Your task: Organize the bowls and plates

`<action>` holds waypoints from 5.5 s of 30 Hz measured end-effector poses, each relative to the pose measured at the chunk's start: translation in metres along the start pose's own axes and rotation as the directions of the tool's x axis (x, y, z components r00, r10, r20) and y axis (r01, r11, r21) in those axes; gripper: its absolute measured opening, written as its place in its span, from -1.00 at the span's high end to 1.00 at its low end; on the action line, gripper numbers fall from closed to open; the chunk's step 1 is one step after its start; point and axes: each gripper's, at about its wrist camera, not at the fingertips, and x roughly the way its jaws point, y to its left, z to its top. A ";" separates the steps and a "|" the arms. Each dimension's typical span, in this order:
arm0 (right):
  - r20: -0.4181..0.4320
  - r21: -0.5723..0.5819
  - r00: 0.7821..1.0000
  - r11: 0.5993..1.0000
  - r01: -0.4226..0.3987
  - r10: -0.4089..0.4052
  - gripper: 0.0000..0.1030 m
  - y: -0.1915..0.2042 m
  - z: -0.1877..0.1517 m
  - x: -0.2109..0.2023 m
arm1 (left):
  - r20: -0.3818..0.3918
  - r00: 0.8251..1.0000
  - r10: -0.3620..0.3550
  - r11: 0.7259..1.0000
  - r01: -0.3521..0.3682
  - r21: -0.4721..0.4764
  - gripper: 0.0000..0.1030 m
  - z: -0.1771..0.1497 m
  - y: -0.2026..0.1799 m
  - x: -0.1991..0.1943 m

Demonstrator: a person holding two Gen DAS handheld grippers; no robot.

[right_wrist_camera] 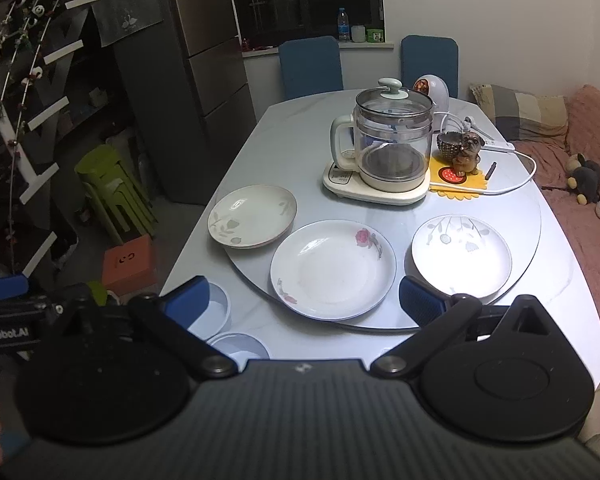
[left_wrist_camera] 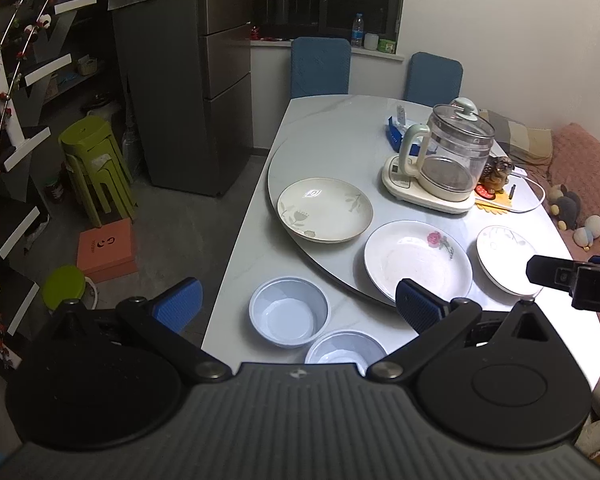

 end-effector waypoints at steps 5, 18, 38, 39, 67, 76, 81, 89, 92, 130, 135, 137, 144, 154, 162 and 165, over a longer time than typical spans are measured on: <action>-0.015 0.002 1.000 1.000 -0.002 0.002 -0.99 -0.008 0.016 0.020 | -0.018 1.000 -0.013 1.000 0.013 -0.012 -1.00 0.018 -0.007 0.036; -0.115 -0.014 0.993 1.000 -0.024 0.022 -0.85 -0.029 0.045 0.103 | -0.107 0.994 -0.036 0.999 0.033 -0.024 -1.00 0.052 -0.022 0.144; -0.174 0.034 0.981 0.996 -0.082 0.086 -0.34 -0.064 0.093 0.235 | -0.127 0.981 -0.146 0.976 0.121 -0.182 -0.75 0.091 -0.003 0.302; -0.176 0.039 0.980 0.995 -0.087 0.092 -0.30 -0.064 0.096 0.242 | -0.130 0.980 -0.150 0.975 0.125 -0.185 -0.73 0.091 -0.002 0.310; -0.277 0.101 0.912 0.953 -0.286 0.303 0.43 -0.023 0.098 0.417 | -0.143 0.981 -0.128 0.920 0.064 -0.387 0.51 0.085 0.072 0.444; -0.280 0.127 0.894 0.937 -0.326 0.349 0.68 -0.021 0.096 0.434 | -0.127 0.978 -0.167 0.903 0.100 -0.417 0.64 0.080 0.081 0.454; -0.281 0.132 0.879 0.922 -0.363 0.386 0.68 -0.025 0.096 0.436 | -0.131 0.972 -0.193 0.890 0.117 -0.441 0.64 0.077 0.086 0.456; -0.293 0.099 0.864 0.911 -0.399 0.410 0.67 -0.030 0.096 0.433 | -0.167 0.963 -0.212 0.896 0.123 -0.428 0.63 0.083 0.087 0.458; -0.293 0.100 0.861 0.909 -0.405 0.415 0.67 -0.033 0.096 0.429 | -0.176 0.961 -0.213 0.905 0.126 -0.406 0.63 0.085 0.086 0.457; -0.219 0.130 0.884 0.910 -0.394 0.414 0.67 -0.065 0.109 0.354 | -0.162 0.914 -0.373 0.874 0.287 -0.393 0.63 0.110 0.067 0.391; -0.209 0.146 0.890 0.913 -0.381 0.404 0.67 -0.075 0.110 0.334 | -0.175 0.903 -0.392 0.875 0.307 -0.374 0.63 0.109 0.053 0.374; -0.206 0.164 0.893 0.913 -0.373 0.401 0.67 -0.086 0.108 0.326 | -0.184 0.897 -0.402 0.877 0.319 -0.360 0.63 0.107 0.045 0.368; -0.201 0.175 0.910 0.927 -0.331 0.363 0.67 -0.106 0.097 0.296 | -0.231 0.869 -0.437 0.872 0.346 -0.346 0.63 0.089 0.017 0.351; -0.255 0.241 0.912 0.935 -0.261 0.321 0.67 -0.146 0.060 0.290 | -0.325 0.823 -0.466 0.874 0.372 -0.312 0.63 0.057 -0.027 0.358; -0.295 0.242 0.907 0.942 -0.232 0.299 0.67 -0.157 0.043 0.299 | -0.388 0.808 -0.443 0.893 0.358 -0.273 0.63 0.058 -0.046 0.373; -0.302 0.228 0.908 0.946 -0.229 0.292 0.67 -0.158 0.042 0.300 | -0.399 0.807 -0.435 0.898 0.355 -0.260 0.63 0.060 -0.050 0.376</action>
